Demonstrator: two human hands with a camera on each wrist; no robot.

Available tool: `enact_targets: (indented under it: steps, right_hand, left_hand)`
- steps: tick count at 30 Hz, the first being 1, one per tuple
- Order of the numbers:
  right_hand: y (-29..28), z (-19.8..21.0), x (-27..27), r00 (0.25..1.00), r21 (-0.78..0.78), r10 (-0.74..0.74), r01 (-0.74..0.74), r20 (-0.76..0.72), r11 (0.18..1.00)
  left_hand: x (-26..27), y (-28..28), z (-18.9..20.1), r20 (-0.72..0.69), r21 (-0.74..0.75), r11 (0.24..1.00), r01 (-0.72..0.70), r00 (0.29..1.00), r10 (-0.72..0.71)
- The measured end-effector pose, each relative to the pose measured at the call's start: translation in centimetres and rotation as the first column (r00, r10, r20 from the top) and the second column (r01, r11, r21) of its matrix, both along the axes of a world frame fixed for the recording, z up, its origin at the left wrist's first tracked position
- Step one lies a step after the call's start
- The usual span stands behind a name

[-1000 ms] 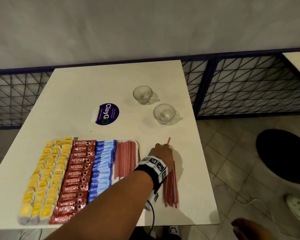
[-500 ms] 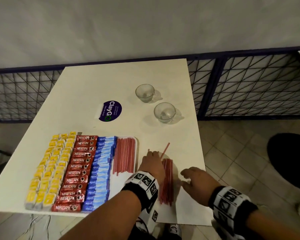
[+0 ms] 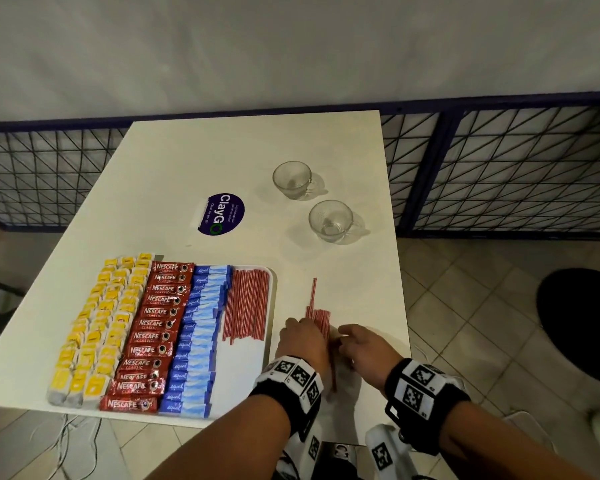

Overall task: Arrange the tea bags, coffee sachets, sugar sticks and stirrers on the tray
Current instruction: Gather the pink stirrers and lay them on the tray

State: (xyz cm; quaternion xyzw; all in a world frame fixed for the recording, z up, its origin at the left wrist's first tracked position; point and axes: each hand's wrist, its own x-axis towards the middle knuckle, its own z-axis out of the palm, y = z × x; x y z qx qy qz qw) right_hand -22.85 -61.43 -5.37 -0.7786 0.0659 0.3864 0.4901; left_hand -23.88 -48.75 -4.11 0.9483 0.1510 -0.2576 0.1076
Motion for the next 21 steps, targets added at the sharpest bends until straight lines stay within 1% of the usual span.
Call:
enact_targets:
  steps: [2,4,6,9,11,12,13,14,16,17,21]
  right_hand:
    - [0.0,0.1,0.0,1.000,-0.009,0.023,-0.023,0.012,1.000]
    - [-0.2,0.1,-0.1,1.000,0.001,-0.006,0.006,0.006,1.000]
    - [-0.4,-0.1,-0.2,1.000,0.007,-0.022,0.022,0.017,1.000]
    - [-0.6,-0.3,-0.1,0.999,0.018,-0.026,0.025,0.031,1.000]
    - [-0.5,-0.2,0.0,0.999,0.009,0.011,-0.012,0.041,1.000]
    - [-0.5,0.1,0.1,0.994,-0.042,0.074,-0.070,0.083,0.997]
    - [-0.6,0.3,0.1,0.973,-0.132,0.173,-0.153,0.152,0.979]
    - [-0.6,0.6,0.2,0.930,-0.247,0.296,-0.241,0.220,0.938]
    - [-0.7,1.0,0.5,0.805,-0.436,0.512,-0.362,0.300,0.824]
    - [-0.7,1.1,0.7,0.771,-0.483,0.561,-0.384,0.302,0.787]
    - [0.0,1.3,1.6,0.759,-0.604,0.617,-0.397,0.207,0.691]
  left_hand:
    - [0.1,0.3,0.3,-0.008,0.029,1.000,0.011,1.000,-0.011]
    - [0.4,0.7,0.4,-0.020,0.055,0.998,0.022,1.000,-0.021]
    - [0.8,1.0,0.4,-0.029,0.052,0.999,0.018,0.999,-0.016]
    - [1.5,1.4,0.3,-0.068,-0.007,0.997,-0.072,0.995,0.071]
    - [1.8,1.4,0.4,-0.072,-0.028,0.996,-0.086,0.994,0.084]
    - [1.9,1.2,0.5,-0.069,-0.024,0.997,-0.076,0.995,0.074]
    - [1.9,1.1,0.4,-0.059,-0.018,0.998,-0.068,0.996,0.067]
    - [1.8,1.0,0.4,-0.053,-0.011,0.998,-0.069,0.996,0.069]
    - [1.8,1.1,0.1,-0.048,-0.007,0.995,-0.098,0.994,0.097]
    - [1.8,1.2,0.1,-0.042,-0.023,0.992,-0.122,0.992,0.121]
    - [1.8,2.3,0.1,-0.034,-0.148,0.971,-0.185,0.983,0.182]
